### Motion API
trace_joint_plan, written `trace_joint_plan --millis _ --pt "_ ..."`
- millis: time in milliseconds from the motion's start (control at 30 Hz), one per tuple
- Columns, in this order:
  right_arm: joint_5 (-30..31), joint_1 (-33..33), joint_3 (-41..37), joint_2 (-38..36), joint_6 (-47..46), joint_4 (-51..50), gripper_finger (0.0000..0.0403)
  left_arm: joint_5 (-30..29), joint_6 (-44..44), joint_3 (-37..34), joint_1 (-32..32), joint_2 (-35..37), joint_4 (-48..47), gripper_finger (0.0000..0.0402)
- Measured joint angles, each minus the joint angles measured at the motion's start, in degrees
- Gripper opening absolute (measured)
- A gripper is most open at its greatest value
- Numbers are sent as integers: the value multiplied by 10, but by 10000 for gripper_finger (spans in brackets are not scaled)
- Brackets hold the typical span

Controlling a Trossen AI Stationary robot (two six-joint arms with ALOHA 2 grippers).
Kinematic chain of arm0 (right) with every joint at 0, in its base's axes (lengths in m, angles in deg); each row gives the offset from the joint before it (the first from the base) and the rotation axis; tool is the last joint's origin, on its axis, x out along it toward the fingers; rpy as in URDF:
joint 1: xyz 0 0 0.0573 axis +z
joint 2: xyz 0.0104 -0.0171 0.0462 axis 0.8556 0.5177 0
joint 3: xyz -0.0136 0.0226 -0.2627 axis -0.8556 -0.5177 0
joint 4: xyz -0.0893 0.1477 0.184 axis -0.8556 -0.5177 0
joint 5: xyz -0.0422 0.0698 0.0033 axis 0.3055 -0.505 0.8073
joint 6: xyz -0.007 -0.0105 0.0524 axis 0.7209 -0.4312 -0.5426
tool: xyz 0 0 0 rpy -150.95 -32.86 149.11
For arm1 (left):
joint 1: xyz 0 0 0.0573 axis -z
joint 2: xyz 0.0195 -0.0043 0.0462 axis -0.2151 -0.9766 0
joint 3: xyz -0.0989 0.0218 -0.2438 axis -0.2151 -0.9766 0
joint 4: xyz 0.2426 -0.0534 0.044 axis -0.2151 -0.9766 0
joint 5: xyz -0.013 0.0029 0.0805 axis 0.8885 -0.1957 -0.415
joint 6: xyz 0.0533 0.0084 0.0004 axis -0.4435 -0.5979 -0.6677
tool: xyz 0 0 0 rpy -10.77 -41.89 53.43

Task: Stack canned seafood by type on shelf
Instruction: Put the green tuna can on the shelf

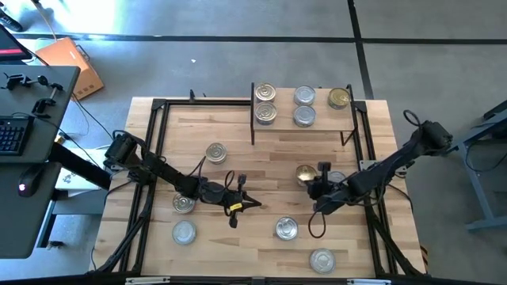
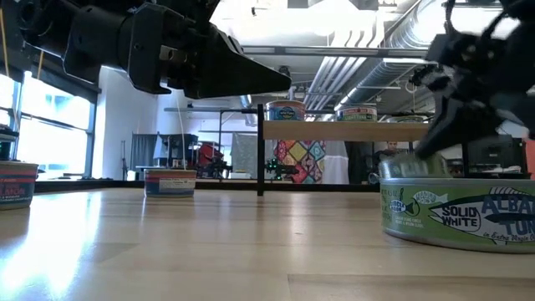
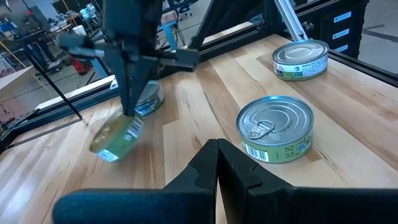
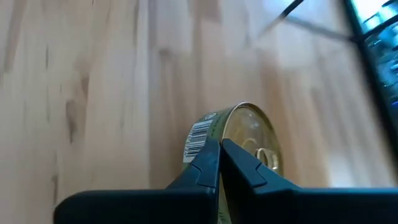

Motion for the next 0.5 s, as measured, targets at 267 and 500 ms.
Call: trace_joint_plan --millis 267,500 --pt "32 11 52 -1 3 -73 0 0 0 0 0 0 -2 0" --pt "68 23 66 -2 1 -87 1 0 0 0 0 0 -10 0"
